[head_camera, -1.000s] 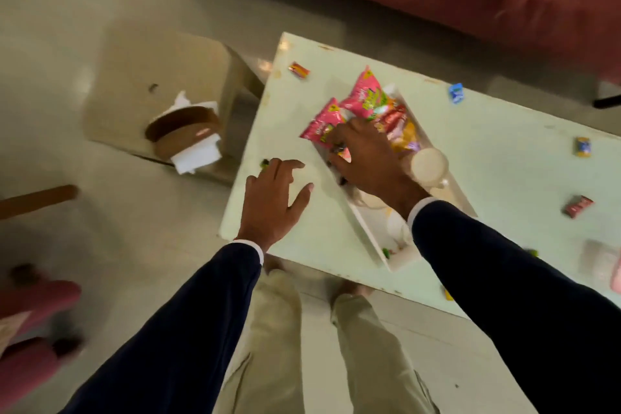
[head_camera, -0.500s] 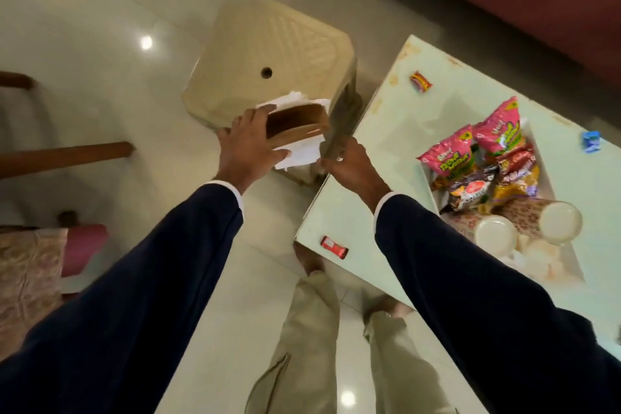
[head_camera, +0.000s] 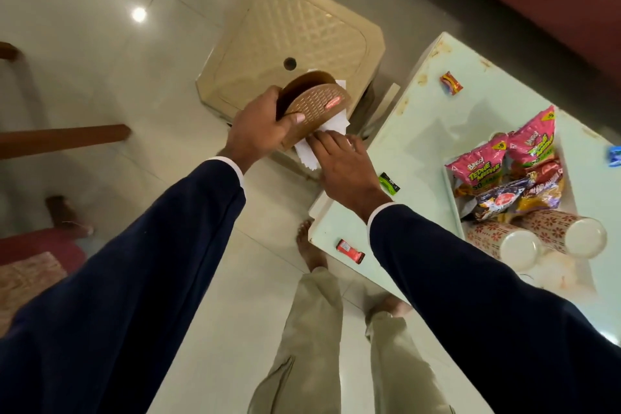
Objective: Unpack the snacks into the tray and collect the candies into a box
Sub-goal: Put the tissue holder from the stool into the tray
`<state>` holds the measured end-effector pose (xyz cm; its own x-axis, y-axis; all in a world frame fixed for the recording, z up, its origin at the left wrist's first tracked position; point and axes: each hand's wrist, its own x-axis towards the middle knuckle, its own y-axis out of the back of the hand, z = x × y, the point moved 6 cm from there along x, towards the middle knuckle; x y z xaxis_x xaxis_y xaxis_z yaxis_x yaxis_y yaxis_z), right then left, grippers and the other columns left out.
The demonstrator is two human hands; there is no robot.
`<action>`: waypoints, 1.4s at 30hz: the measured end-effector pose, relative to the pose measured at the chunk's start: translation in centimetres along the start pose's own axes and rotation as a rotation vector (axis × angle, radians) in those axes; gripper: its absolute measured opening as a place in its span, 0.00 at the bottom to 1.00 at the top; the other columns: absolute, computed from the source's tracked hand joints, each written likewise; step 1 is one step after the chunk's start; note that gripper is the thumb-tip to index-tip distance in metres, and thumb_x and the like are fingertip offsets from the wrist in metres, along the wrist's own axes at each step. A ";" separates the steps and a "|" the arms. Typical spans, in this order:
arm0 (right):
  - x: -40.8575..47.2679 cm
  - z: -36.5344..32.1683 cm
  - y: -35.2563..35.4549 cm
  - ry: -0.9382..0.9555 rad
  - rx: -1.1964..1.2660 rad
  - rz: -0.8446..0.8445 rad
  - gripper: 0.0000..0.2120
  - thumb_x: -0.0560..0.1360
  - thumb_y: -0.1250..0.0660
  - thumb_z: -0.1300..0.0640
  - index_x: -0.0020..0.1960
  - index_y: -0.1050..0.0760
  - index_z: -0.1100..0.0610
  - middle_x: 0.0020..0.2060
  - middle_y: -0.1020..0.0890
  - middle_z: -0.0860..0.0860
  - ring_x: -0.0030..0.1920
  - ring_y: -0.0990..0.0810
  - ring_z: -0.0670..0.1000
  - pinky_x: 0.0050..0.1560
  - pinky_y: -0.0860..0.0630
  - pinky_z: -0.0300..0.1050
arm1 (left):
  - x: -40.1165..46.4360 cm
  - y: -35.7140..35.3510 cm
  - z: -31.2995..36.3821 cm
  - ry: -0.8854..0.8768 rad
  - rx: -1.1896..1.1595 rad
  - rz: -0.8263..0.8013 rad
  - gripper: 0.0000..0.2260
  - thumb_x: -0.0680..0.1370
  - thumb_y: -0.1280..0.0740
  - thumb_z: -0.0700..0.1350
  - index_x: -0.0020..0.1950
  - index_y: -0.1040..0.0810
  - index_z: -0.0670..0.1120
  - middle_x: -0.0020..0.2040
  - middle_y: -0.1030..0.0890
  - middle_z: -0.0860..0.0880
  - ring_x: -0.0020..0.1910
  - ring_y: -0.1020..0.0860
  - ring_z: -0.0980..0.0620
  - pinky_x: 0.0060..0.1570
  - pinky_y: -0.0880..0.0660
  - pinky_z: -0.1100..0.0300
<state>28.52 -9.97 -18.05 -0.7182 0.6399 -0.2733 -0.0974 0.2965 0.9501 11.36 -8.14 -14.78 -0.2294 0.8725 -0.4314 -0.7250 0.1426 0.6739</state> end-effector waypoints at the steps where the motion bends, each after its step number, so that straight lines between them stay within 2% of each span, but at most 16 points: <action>1: 0.4 0.1 0.1 0.003 -0.016 0.005 0.34 0.70 0.28 0.55 0.74 0.34 0.55 0.68 0.25 0.53 0.66 0.26 0.58 0.67 0.31 0.58 | 0.0 0.3 -0.1 0.009 -0.027 0.032 0.23 0.77 0.32 0.59 0.66 0.28 0.47 0.58 0.18 0.50 0.56 0.20 0.47 0.56 0.21 0.47; 5: 1.8 0.2 0.2 -0.002 -0.087 0.024 0.39 0.69 0.29 0.54 0.77 0.38 0.58 0.63 0.24 0.54 0.60 0.25 0.59 0.63 0.29 0.60 | -1.2 2.4 -1.1 0.052 -0.208 0.274 0.22 0.77 0.31 0.57 0.66 0.27 0.46 0.55 0.20 0.53 0.53 0.20 0.52 0.48 0.21 0.59; 9: 2.5 0.6 0.2 0.038 -0.205 0.031 0.37 0.68 0.26 0.58 0.75 0.34 0.59 0.63 0.25 0.56 0.60 0.24 0.60 0.62 0.27 0.59 | -3.4 3.7 -2.9 0.083 -0.253 0.367 0.23 0.78 0.30 0.57 0.67 0.28 0.46 0.57 0.21 0.53 0.54 0.21 0.55 0.44 0.25 0.73; 12: 2.8 1.0 0.3 0.118 -0.182 0.062 0.30 0.70 0.26 0.59 0.70 0.31 0.58 0.68 0.27 0.56 0.67 0.28 0.61 0.69 0.32 0.62 | -5.0 3.8 -4.7 0.099 -0.217 0.372 0.25 0.76 0.30 0.61 0.66 0.27 0.47 0.58 0.20 0.51 0.55 0.20 0.52 0.48 0.22 0.64; 15: 2.5 1.3 0.2 0.192 -0.182 0.058 0.25 0.72 0.27 0.61 0.67 0.28 0.57 0.70 0.26 0.56 0.68 0.27 0.60 0.69 0.33 0.61 | -6.5 3.4 -5.9 0.124 -0.201 0.362 0.25 0.76 0.30 0.62 0.66 0.27 0.48 0.57 0.19 0.51 0.54 0.20 0.52 0.50 0.20 0.58; 19: 2.3 1.5 0.4 0.220 -0.143 -0.004 0.23 0.70 0.24 0.61 0.64 0.23 0.58 0.66 0.22 0.57 0.65 0.23 0.61 0.64 0.27 0.58 | -8.4 2.6 -6.6 0.148 -0.195 0.386 0.24 0.76 0.29 0.61 0.65 0.27 0.48 0.57 0.19 0.50 0.54 0.20 0.51 0.52 0.19 0.52; 22: 2.4 1.5 1.6 0.243 -0.082 0.032 0.17 0.70 0.24 0.64 0.58 0.21 0.59 0.55 0.16 0.57 0.55 0.18 0.61 0.54 0.23 0.54 | -9.3 2.0 -6.4 0.156 -0.218 0.394 0.24 0.76 0.29 0.60 0.65 0.27 0.48 0.56 0.19 0.51 0.55 0.20 0.51 0.52 0.18 0.52; 25: 2.0 3.0 3.3 0.050 0.258 0.085 0.09 0.74 0.32 0.64 0.53 0.25 0.58 0.44 0.17 0.56 0.43 0.20 0.61 0.40 0.30 0.46 | -9.8 1.7 -5.8 0.128 -0.214 0.390 0.23 0.77 0.28 0.58 0.65 0.27 0.47 0.55 0.21 0.52 0.54 0.20 0.51 0.50 0.18 0.55; 27: 1.0 5.1 3.4 -0.181 0.627 0.086 0.04 0.76 0.39 0.64 0.51 0.28 0.59 0.41 0.21 0.53 0.39 0.25 0.54 0.39 0.33 0.45 | -9.9 1.3 -5.6 0.128 -0.204 0.373 0.22 0.76 0.29 0.57 0.65 0.27 0.48 0.56 0.20 0.52 0.55 0.20 0.51 0.49 0.19 0.57; 29: -0.2 7.1 2.9 -0.371 0.982 0.112 0.02 0.78 0.39 0.63 0.48 0.28 0.61 0.40 0.22 0.50 0.38 0.26 0.47 0.40 0.30 0.42 | -10.0 0.9 -5.3 0.136 -0.196 0.363 0.22 0.76 0.29 0.58 0.65 0.27 0.48 0.56 0.20 0.52 0.55 0.20 0.51 0.48 0.21 0.58; 30: -0.7 7.8 2.4 -0.448 1.106 0.097 0.03 0.79 0.37 0.62 0.50 0.26 0.61 0.42 0.20 0.50 0.40 0.24 0.44 0.42 0.27 0.41 | -10.1 0.8 -5.2 0.133 -0.188 0.361 0.23 0.76 0.29 0.58 0.65 0.26 0.48 0.56 0.20 0.52 0.54 0.20 0.51 0.48 0.22 0.59; 33: -2.8 9.4 1.3 -0.595 1.386 0.051 0.13 0.77 0.30 0.56 0.59 0.21 0.60 0.54 0.15 0.55 0.54 0.17 0.52 0.56 0.18 0.56 | -10.3 0.1 -4.0 0.102 -0.136 0.339 0.23 0.76 0.28 0.58 0.65 0.26 0.48 0.56 0.20 0.50 0.53 0.22 0.52 0.47 0.26 0.68; 37: -7.3 11.4 1.7 -0.697 1.752 0.149 0.13 0.80 0.33 0.60 0.64 0.22 0.60 0.60 0.17 0.56 0.62 0.18 0.58 0.64 0.22 0.62 | -10.7 -1.7 -1.2 0.045 -0.031 0.214 0.22 0.74 0.29 0.58 0.64 0.28 0.53 0.57 0.20 0.52 0.55 0.21 0.47 0.54 0.21 0.49; 39: -10.3 12.8 3.2 -0.720 1.796 0.265 0.15 0.80 0.33 0.59 0.65 0.22 0.62 0.61 0.17 0.59 0.63 0.19 0.61 0.63 0.23 0.66 | -10.9 -3.1 1.0 -0.020 -0.005 0.124 0.22 0.73 0.28 0.57 0.64 0.28 0.55 0.58 0.20 0.53 0.56 0.21 0.47 0.56 0.21 0.46; 41: -13.6 14.5 6.3 -0.727 1.580 0.421 0.12 0.79 0.32 0.57 0.60 0.19 0.59 0.56 0.15 0.56 0.60 0.18 0.60 0.59 0.20 0.64 | -11.1 -5.0 3.4 -0.081 -0.027 0.022 0.22 0.72 0.27 0.56 0.64 0.27 0.55 0.57 0.19 0.54 0.56 0.20 0.49 0.58 0.21 0.46; 42: -15.5 15.1 8.4 -0.694 1.428 0.492 0.08 0.79 0.32 0.58 0.56 0.18 0.56 0.52 0.14 0.52 0.55 0.16 0.54 0.55 0.19 0.58 | -11.2 -6.0 4.7 -0.101 -0.048 -0.032 0.23 0.72 0.26 0.55 0.64 0.27 0.55 0.57 0.19 0.54 0.56 0.20 0.51 0.58 0.21 0.47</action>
<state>49.27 -6.66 -8.07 -0.0255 0.9198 -0.3915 0.9798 0.1008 0.1729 21.38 -16.60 -11.18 -0.1409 0.9109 -0.3879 -0.7618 0.1506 0.6301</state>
